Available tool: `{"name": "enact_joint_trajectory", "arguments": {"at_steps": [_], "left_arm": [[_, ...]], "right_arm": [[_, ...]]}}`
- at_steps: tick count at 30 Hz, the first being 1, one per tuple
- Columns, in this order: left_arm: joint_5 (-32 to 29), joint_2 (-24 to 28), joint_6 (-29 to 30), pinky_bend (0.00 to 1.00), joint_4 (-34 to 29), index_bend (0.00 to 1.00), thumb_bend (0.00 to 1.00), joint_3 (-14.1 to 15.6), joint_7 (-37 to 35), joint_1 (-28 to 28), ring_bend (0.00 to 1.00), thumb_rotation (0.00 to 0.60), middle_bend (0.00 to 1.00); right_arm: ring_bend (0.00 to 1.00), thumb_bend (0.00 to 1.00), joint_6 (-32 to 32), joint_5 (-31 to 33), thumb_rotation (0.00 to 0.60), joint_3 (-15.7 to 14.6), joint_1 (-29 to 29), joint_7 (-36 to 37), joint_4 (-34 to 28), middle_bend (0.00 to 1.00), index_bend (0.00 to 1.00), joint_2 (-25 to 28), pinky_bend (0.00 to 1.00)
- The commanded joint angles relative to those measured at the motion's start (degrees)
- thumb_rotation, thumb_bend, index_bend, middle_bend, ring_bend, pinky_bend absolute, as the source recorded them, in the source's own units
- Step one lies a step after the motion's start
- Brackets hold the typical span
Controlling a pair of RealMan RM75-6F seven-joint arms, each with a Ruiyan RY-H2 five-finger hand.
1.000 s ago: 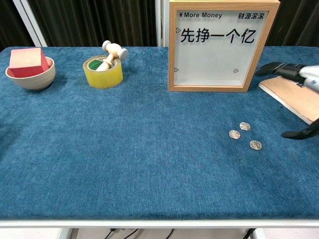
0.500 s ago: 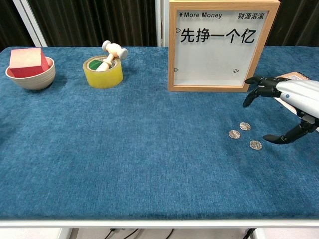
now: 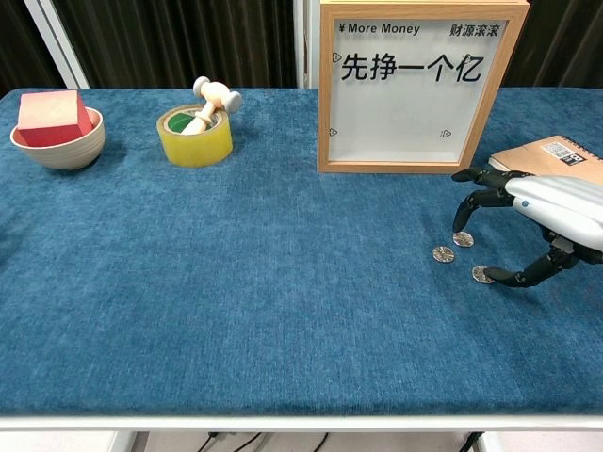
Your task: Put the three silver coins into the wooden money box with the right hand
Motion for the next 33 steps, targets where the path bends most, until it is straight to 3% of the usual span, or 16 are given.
{"name": "enact_joint_trajectory", "arguments": {"at_steps": [1, 8, 33], "left_arm": [[-0.1, 0.0, 0.0, 0.00, 0.2, 0.01, 0.03, 0.0, -0.3, 0.1, 0.00, 0.485, 0.00], [-0.2, 0.0, 0.1, 0.00, 0.8, 0.01, 0.03, 0.0, -0.9, 0.2, 0.00, 0.486, 0.00], [-0.6, -0.2, 0.0, 0.00, 2.0, 0.01, 0.03, -0.1, -2.2, 0.3, 0.00, 0.485, 0.00]], "right_arm": [[0.00, 0.25, -0.1, 0.1, 0.600, -0.1, 0.2, -0.2, 0.2, 0.00, 0.35, -0.2, 0.00], [0.00, 0.39, -0.7, 0.4, 0.600, -0.6, 0.8, -0.4, 0.7, 0.00, 0.35, -0.6, 0.00], [0.00, 0.43, -0.7, 1.4, 0.600, -1.2, 1.6, -0.8, 2.4, 0.00, 0.36, -2.8, 0.00]]}}
